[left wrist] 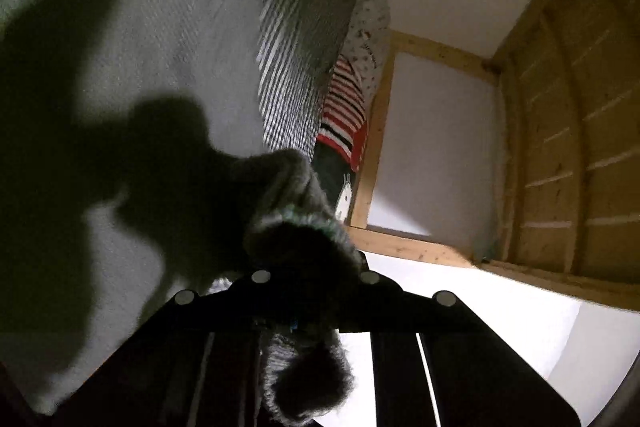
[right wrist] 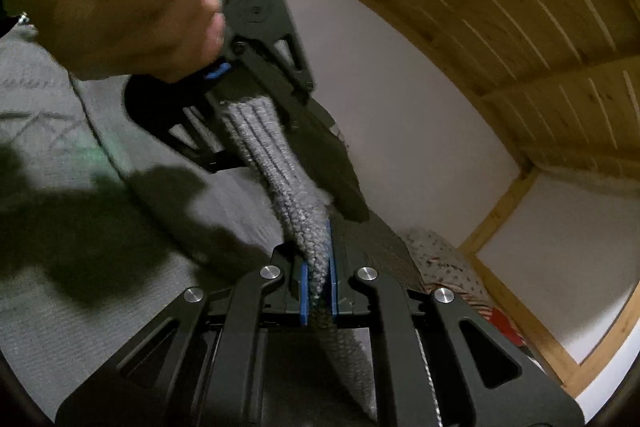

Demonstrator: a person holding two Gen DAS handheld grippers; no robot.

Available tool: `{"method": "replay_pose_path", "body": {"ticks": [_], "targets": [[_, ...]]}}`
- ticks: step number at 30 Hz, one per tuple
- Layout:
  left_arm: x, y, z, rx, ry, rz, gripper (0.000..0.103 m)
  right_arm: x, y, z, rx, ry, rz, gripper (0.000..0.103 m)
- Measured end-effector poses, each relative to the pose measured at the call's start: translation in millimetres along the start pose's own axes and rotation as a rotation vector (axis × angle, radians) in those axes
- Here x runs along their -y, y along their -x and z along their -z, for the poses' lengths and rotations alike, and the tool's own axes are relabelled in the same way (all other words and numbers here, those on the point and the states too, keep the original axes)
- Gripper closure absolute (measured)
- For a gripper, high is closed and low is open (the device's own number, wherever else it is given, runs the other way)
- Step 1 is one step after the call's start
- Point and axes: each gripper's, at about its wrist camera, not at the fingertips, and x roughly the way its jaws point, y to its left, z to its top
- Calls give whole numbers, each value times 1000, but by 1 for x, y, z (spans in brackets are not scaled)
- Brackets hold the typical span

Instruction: Fold large clothes

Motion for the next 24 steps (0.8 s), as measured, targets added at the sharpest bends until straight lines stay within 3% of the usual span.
{"method": "replay_pose_path", "body": {"ticks": [6,11,18,24], "targets": [[57,55,-46,57,-171,-106,94,-37,-37,-51,55,-59,-7,95],[71,103,-81,106,-245,-207,94,-71,-66,-88,83,-96,-51,95],[27,179,-102,196,-259,-375,94,-126,-83,-114,69,-44,-204,95],[-17,217,-109,270,-260,-465,94,-171,-90,-130,12,35,-318,95]]}}
